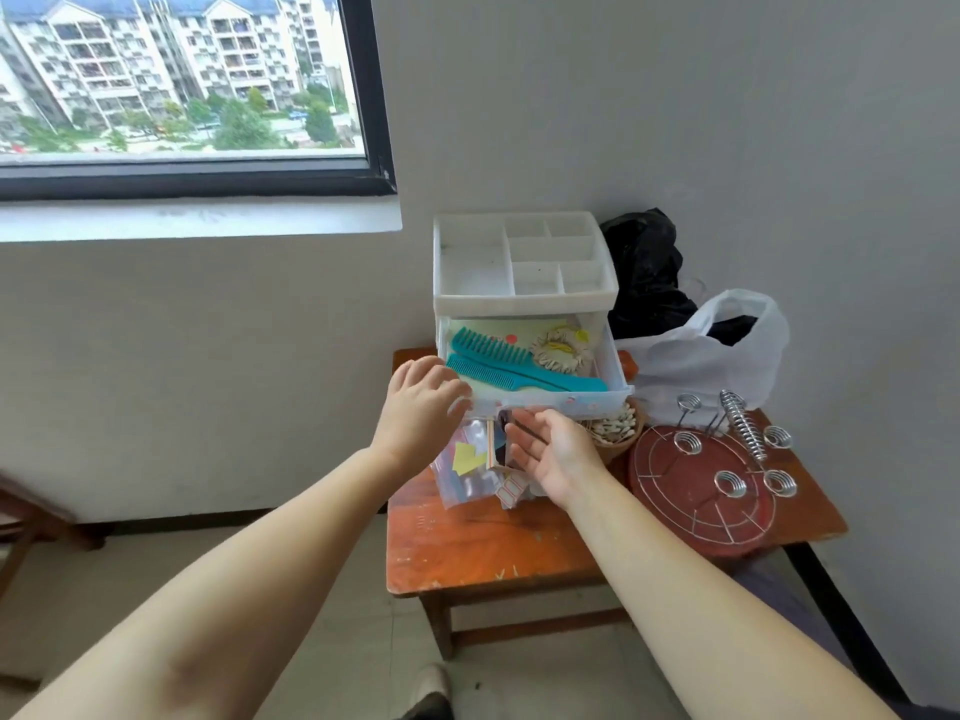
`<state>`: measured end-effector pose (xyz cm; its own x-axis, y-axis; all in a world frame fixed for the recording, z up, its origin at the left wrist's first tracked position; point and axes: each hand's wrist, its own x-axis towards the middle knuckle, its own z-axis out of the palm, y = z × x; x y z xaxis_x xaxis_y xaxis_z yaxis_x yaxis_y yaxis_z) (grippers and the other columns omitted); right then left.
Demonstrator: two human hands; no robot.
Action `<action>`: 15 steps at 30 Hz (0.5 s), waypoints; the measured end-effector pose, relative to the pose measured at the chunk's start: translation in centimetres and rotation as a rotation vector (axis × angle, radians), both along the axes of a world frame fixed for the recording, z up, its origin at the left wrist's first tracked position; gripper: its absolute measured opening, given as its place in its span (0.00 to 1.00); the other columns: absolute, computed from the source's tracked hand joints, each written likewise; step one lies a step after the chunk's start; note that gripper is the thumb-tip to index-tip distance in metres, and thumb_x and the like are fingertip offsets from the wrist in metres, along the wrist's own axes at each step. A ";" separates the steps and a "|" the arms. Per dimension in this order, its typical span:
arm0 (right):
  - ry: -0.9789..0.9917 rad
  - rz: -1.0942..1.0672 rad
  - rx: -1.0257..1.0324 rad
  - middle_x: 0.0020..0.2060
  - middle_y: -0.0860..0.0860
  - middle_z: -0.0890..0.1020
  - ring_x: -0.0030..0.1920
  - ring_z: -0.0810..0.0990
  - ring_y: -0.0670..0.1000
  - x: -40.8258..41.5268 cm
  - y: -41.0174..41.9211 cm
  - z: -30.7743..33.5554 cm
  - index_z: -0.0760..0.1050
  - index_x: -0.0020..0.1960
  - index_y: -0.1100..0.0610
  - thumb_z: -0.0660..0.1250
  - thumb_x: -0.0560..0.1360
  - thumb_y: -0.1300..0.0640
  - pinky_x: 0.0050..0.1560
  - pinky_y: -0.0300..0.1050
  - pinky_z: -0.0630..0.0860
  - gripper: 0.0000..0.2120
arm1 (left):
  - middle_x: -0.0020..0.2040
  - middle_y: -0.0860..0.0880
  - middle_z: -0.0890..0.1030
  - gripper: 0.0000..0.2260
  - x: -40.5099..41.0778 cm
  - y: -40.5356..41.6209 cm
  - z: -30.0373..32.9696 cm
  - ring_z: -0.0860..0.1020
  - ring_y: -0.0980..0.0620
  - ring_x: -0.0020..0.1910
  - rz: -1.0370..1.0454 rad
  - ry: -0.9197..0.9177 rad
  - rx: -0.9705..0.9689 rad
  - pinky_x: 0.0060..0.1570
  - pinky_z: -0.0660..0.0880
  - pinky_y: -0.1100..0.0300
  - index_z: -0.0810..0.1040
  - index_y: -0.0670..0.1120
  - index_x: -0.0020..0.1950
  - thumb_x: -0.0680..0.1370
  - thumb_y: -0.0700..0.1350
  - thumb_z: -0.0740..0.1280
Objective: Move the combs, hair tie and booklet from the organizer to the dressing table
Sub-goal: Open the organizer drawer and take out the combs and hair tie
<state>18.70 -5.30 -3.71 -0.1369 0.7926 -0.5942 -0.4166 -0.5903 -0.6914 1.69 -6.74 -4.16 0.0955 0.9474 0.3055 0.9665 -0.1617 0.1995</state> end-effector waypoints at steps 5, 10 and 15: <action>-0.580 0.493 0.187 0.39 0.50 0.83 0.33 0.79 0.46 3.3 0.9 2.1 0.78 0.54 0.61 0.55 0.79 0.59 0.30 0.35 0.72 0.13 | 0.56 0.48 0.81 0.11 0.1 0.2 0.7 0.72 0.43 0.63 -0.007 0.058 0.006 0.70 0.56 0.41 0.82 0.49 0.50 0.77 0.52 0.63; -1.161 0.459 0.727 0.49 0.54 0.84 0.45 0.81 0.52 5.7 7.4 5.9 0.79 0.52 0.59 0.59 0.76 0.61 0.43 0.44 0.78 0.11 | 0.53 0.48 0.82 0.11 1.2 3.4 2.9 0.76 0.44 0.55 -0.113 0.025 -0.007 0.60 0.68 0.52 0.82 0.48 0.50 0.79 0.47 0.59; -1.727 0.836 0.840 0.56 0.57 0.78 0.54 0.78 0.60 3.9 11.9 5.2 0.75 0.59 0.59 0.57 0.78 0.60 0.49 0.53 0.78 0.13 | 0.62 0.48 0.77 0.15 4.3 8.8 3.9 0.72 0.46 0.61 -0.300 0.081 -0.390 0.60 0.71 0.50 0.75 0.49 0.62 0.76 0.50 0.63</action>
<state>22.60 6.55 1.48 -0.3500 0.9322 -0.0918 0.9324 0.3372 -0.1300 6.02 2.08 -0.23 0.3897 0.9170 -0.0855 0.9038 -0.3630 0.2266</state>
